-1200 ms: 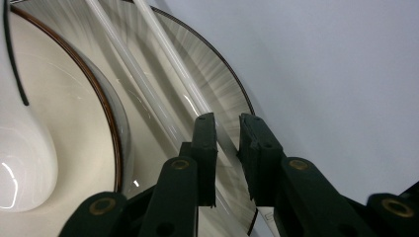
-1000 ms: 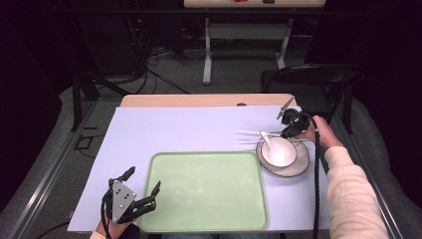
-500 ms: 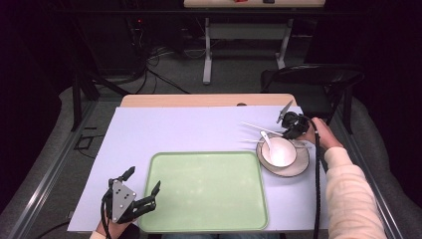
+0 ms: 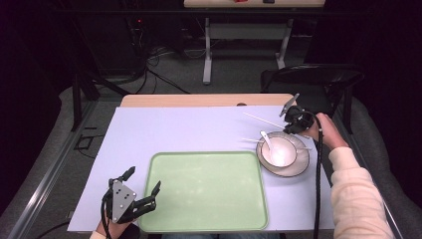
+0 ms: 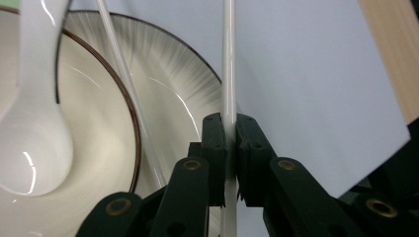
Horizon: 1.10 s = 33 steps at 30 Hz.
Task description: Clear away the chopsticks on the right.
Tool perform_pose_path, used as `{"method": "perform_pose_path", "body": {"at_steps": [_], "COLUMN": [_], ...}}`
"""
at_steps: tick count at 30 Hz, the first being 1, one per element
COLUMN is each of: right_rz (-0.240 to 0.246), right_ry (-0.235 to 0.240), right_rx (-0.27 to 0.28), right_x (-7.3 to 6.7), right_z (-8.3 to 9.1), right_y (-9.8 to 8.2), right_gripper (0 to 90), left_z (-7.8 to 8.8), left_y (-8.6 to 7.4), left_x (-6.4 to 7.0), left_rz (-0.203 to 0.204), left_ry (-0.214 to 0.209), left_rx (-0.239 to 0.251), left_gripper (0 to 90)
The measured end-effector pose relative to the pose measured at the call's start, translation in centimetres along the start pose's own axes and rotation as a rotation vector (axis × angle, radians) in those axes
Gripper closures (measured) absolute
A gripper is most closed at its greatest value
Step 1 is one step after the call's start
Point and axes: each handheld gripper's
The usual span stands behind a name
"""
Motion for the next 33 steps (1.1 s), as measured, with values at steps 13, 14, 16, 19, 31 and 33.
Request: {"method": "perform_pose_path", "body": {"at_steps": [13,14,16,19,31,33], "right_rz": [-0.126,-0.147,-0.168,-0.190,-0.283,-0.291], "right_ry": [-0.097,-0.103,-0.105,-0.110,-0.112,-0.108], "right_rx": [0.056,0.058,0.063,0.064,0.050,0.059], "right_x": [-2.9,-3.2,-3.8,-4.9,-9.7,-10.6], "right_z": [5.3,5.6,6.2,7.2,8.9,8.8], "right_y": [0.4,0.4,0.4,0.6,0.7,0.5], "right_gripper": [83.9,83.9,83.9,83.9,83.9,83.9], "left_z": [0.0,0.0,0.0,0.0,0.0,0.0], "left_y": [0.0,0.0,0.0,0.0,0.0,0.0], "left_x": [0.0,0.0,0.0,0.0,0.1,0.1], "left_rz": [-0.003,-0.003,-0.003,-0.002,-0.004,-0.005], "left_ry": [0.000,-0.001,0.000,0.000,0.000,0.000], "left_rx": [-0.001,-0.001,-0.001,0.001,0.002,0.001], "left_gripper": [15.4,15.4,15.4,15.4,15.4,15.4]}}
Point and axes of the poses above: each handheld gripper's, and its own axes: z roughly backward along the jaws, y roughly out of its top, x roughly to its right, and after that the axes turned 5 degrees about -z, right-handed
